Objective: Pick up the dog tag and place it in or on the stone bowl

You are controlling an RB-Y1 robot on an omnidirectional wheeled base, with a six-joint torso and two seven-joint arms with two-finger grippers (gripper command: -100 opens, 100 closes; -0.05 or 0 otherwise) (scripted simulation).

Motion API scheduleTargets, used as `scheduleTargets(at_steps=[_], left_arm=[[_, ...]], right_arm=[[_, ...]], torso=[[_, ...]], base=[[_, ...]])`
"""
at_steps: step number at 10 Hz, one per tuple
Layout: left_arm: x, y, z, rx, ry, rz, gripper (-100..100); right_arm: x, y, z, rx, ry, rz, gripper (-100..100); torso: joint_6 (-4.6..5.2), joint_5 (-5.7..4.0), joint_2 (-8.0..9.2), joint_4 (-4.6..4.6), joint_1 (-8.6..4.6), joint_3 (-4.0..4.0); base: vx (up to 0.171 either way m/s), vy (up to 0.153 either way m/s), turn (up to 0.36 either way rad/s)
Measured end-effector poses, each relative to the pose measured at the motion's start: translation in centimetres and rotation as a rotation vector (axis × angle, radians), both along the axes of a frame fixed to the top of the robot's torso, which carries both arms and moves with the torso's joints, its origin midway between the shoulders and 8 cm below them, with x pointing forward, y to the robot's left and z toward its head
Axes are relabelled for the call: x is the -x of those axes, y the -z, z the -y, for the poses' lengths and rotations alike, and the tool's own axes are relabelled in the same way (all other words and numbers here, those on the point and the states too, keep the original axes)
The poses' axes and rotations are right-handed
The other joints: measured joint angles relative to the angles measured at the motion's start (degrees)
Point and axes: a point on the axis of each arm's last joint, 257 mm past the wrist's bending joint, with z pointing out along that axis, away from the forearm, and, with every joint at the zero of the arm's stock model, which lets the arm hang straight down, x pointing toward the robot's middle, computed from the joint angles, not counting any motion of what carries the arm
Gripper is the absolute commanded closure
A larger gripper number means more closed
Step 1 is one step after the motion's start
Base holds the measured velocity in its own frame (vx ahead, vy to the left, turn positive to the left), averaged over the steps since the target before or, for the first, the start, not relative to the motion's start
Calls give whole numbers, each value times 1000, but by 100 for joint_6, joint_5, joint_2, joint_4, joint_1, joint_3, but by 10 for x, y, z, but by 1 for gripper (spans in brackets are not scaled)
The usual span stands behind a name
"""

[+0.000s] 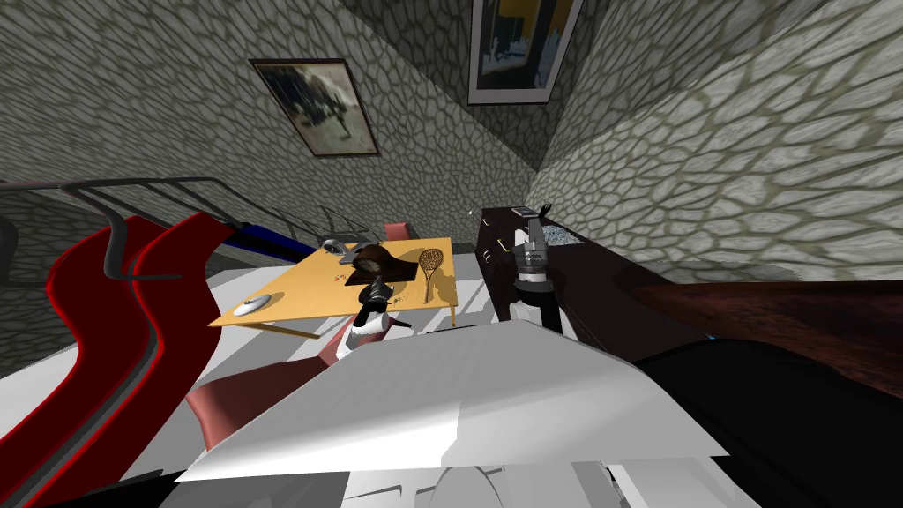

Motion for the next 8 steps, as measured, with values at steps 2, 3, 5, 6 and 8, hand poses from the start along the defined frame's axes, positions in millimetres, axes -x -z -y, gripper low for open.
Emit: scheduleTargets(at_steps=[2,3,5,6,8], left_arm=[[3,13,-6,33,-22,-43,-100],[2,22,-11,59,-40,-72,-100],[5,44,-18,99,-66,-128,-100],[8,57,-23,128,-87,-162,-100],[12,73,-28,166,-113,-207,-100]], right_arm=[[0,0,0,0,0,0,0],[0,0,0,0,0,0,0],[0,0,0,0,0,0,0],[0,0,0,0,0,0,0],[0,0,0,0,0,0,0]], torso=[[0,0,2,1,-1,1],[0,-1,1,1,-3,1],[0,0,0,0,-1,0],[0,-1,0,0,-2,0],[0,0,-1,0,2,0]], base=[[-12,-29,10],[-7,-30,5],[-7,-29,11],[-5,-21,5],[-4,-19,10]])
